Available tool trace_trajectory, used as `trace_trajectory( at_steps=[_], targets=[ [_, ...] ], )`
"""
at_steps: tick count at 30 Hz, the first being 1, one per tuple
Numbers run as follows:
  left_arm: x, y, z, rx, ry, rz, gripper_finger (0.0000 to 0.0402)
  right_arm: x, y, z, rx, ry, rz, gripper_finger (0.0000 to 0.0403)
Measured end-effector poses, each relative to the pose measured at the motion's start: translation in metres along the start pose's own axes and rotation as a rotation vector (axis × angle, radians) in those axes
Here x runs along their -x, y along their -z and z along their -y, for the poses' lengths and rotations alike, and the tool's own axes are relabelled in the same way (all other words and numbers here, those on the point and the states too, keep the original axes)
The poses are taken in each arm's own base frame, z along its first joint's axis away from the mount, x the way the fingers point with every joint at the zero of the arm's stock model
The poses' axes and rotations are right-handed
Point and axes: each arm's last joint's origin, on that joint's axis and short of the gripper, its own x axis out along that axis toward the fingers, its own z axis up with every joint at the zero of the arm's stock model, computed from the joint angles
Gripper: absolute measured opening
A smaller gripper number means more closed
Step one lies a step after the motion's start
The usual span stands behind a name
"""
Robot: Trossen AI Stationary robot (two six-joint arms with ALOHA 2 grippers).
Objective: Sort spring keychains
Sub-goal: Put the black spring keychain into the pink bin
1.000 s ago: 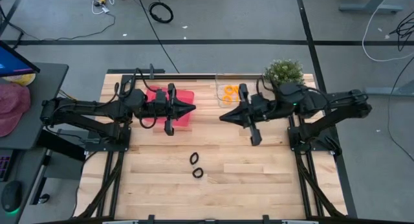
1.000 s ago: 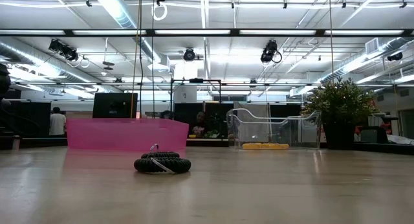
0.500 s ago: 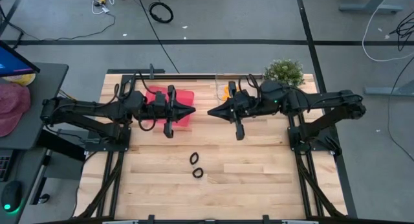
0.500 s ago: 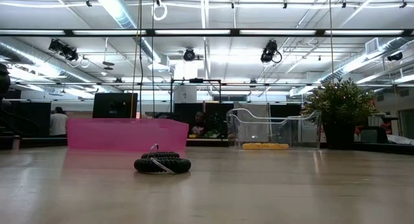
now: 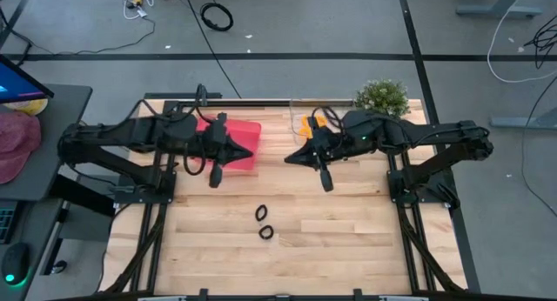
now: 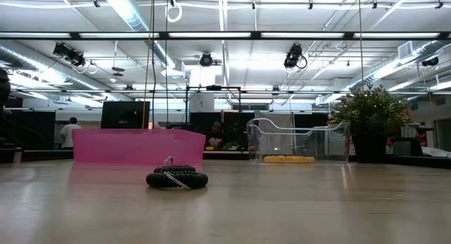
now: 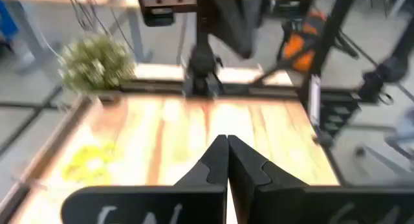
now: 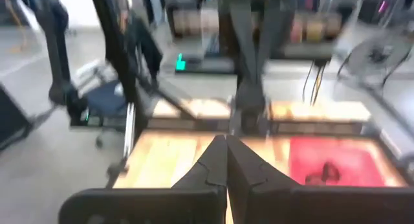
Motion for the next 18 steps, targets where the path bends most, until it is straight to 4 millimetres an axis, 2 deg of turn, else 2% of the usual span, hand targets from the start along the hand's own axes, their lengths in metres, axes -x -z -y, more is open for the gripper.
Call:
trace_trajectory(
  at_steps=[3,6,11,18],
  targets=[
    [0.005,-0.005,0.01,-0.003,0.031,-0.106,0.0004,0.0,0.008,0.0,-0.009,0.004,-0.082,0.0],
    [-0.001,-0.004,0.02,-0.038,0.051,-0.2,0.0004,0.001,0.01,0.001,-0.013,0.007,-0.108,0.0],
    [-0.019,0.005,0.03,-0.073,0.067,-0.298,0.0004,0.001,0.01,0.001,-0.013,0.011,-0.1,0.0],
    [-0.053,0.031,0.042,-0.107,0.145,-0.513,0.0005,0.002,0.018,0.002,-0.022,0.015,-0.183,0.0]
  ],
)
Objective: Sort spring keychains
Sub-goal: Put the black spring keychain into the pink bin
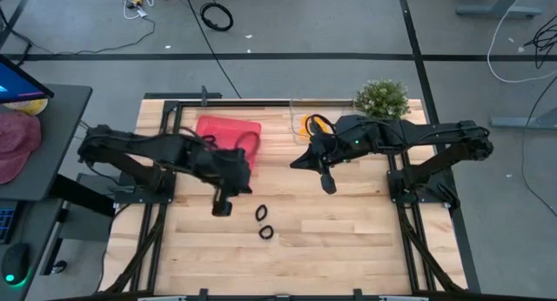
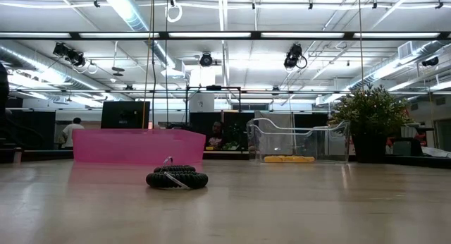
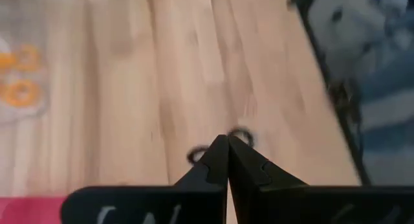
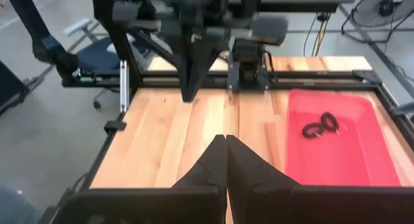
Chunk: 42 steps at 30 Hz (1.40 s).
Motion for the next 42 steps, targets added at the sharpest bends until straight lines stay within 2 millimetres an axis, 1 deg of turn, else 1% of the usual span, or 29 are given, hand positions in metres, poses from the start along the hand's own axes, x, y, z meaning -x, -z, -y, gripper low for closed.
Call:
trace_trajectory(
  at_steps=[2,6,11,14,18,24,30,36,39,42],
  targets=[
    [-0.016,0.004,0.003,-0.03,0.012,-0.063,0.0005,0.0,0.002,0.001,-0.004,0.003,-0.021,0.0],
    [-0.05,0.018,0.006,-0.067,0.014,-0.186,0.0012,0.0,0.005,0.001,-0.009,0.004,-0.047,0.0],
    [-0.092,0.046,0.002,-0.025,-0.005,-0.344,0.0048,0.0,0.005,0.001,-0.01,0.004,-0.051,0.0],
    [-0.112,0.061,-0.003,0.025,-0.023,-0.381,0.0075,0.0,0.006,0.001,-0.012,0.005,-0.058,0.0],
    [-0.132,0.075,-0.01,0.086,-0.036,-0.339,0.0108,0.001,0.01,0.001,-0.035,0.008,-0.108,0.0],
    [-0.147,0.088,-0.015,0.143,-0.043,-0.267,0.0143,0.002,0.02,-0.003,-0.037,0.001,-0.209,0.0],
    [-0.156,0.097,-0.016,0.142,-0.035,-0.209,0.0161,0.004,0.029,-0.007,-0.052,-0.004,-0.298,0.0],
    [-0.162,0.105,-0.018,0.148,-0.065,-0.182,0.0169,0.004,0.028,-0.007,-0.058,0.009,-0.294,0.0],
    [-0.165,0.114,-0.023,0.212,-0.068,-0.2,0.0179,0.003,0.027,-0.006,-0.056,0.013,-0.28,0.0],
    [-0.167,0.12,-0.027,0.252,-0.048,-0.209,0.0198,0.003,0.025,-0.006,-0.054,0.011,-0.254,0.0]
  ],
)
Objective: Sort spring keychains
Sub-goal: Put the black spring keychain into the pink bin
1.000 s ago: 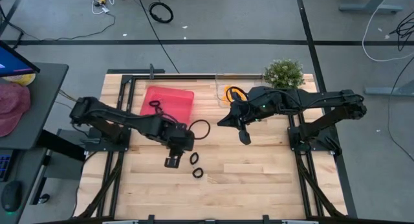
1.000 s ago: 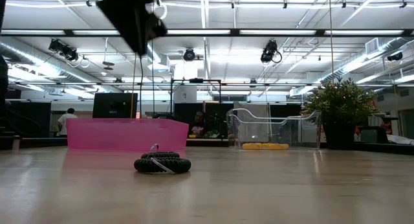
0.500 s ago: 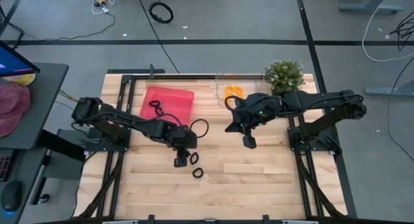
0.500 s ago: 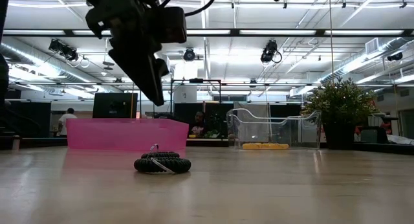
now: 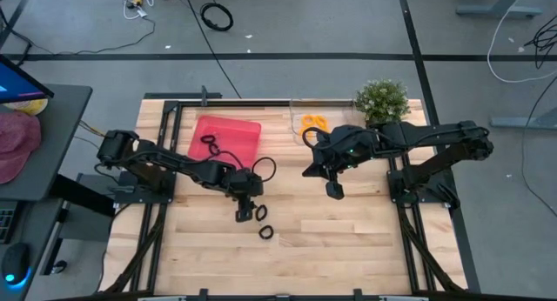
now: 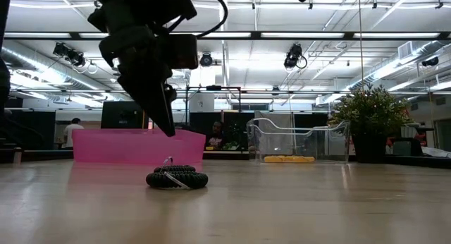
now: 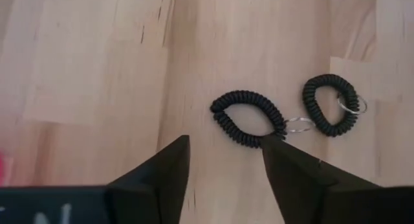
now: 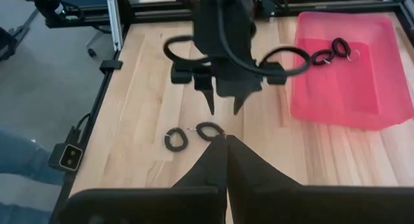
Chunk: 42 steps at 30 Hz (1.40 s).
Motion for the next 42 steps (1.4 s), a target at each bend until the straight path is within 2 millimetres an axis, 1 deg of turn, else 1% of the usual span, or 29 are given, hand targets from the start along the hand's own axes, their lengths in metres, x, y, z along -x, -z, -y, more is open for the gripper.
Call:
trace_trajectory(
  at_steps=[6,9,11,14,20,26,37,39,42],
  targets=[
    [-0.003,-0.002,-0.002,0.025,0.016,0.017,0.0244,0.0,-0.003,0.0,0.002,-0.002,0.031,0.0],
    [-0.01,-0.003,-0.002,0.041,0.016,0.021,0.0257,0.0,-0.004,0.0,0.003,-0.001,0.037,0.0],
    [-0.016,0.001,-0.001,0.06,-0.012,-0.003,0.0258,0.0,-0.004,0.0,0.003,-0.001,0.037,0.0],
    [-0.023,0.002,-0.001,0.082,-0.028,-0.016,0.0255,0.0,-0.004,0.0,0.003,-0.002,0.045,0.0],
    [-0.033,0.004,0.001,0.101,-0.033,-0.022,0.0242,0.0,-0.005,0.0,0.004,-0.002,0.049,0.0],
    [-0.041,0.004,0.007,0.083,-0.06,0.007,0.0236,0.0,-0.005,0.0,0.002,0.0,0.051,0.0],
    [-0.056,0.01,0.012,0.049,-0.119,-0.015,0.0234,0.0,-0.006,0.002,0.004,0.023,0.06,0.0],
    [-0.056,0.01,0.013,0.041,-0.138,-0.011,0.0224,0.0,-0.006,0.002,0.003,0.024,0.058,0.0],
    [-0.056,0.011,0.015,0.03,-0.146,-0.009,0.0192,0.0,-0.006,0.003,0.001,0.026,0.059,0.0]
  ],
)
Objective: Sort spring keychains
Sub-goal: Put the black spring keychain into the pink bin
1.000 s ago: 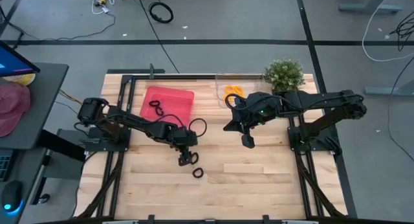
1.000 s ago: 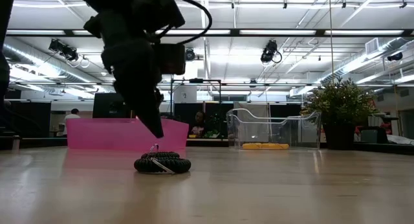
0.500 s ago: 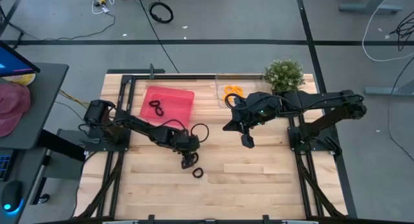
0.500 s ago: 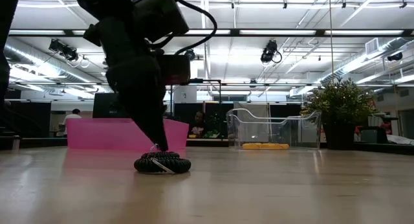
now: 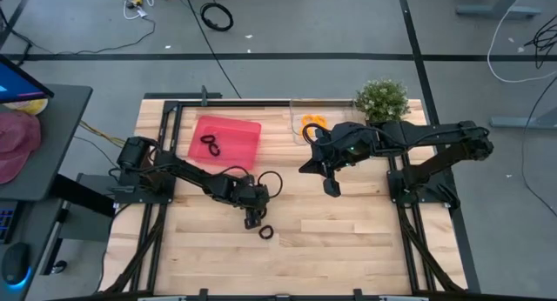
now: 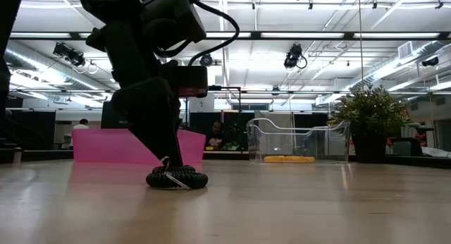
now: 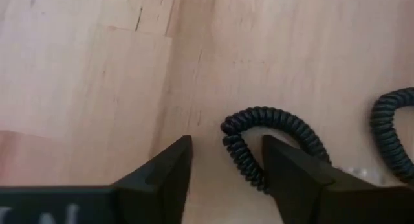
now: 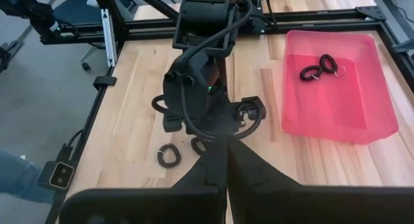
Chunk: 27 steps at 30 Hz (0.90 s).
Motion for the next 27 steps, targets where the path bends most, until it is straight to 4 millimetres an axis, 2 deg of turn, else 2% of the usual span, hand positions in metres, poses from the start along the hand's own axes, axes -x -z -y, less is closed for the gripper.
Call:
trace_trajectory(
  at_steps=[9,11,17,22,27],
  targets=[
    [0.0,0.0,0.001,-0.003,0.026,-0.008,0.0038,0.0,0.0,0.001,-0.003,0.004,0.001,0.0],
    [0.0,0.0,0.001,-0.004,0.027,-0.005,0.0016,0.0,0.0,0.001,-0.003,0.004,0.001,0.0],
    [0.006,-0.006,0.004,-0.024,0.039,-0.027,0.0023,0.0,0.0,0.001,-0.002,0.004,0.001,0.0],
    [0.021,-0.027,0.009,-0.083,0.044,0.005,0.001,0.0,0.0,0.002,-0.002,0.004,-0.003,0.0],
    [0.039,-0.046,0.013,-0.167,-0.041,0.031,0.0012,0.0,0.002,0.002,0.003,0.005,-0.018,0.0]
  ],
)
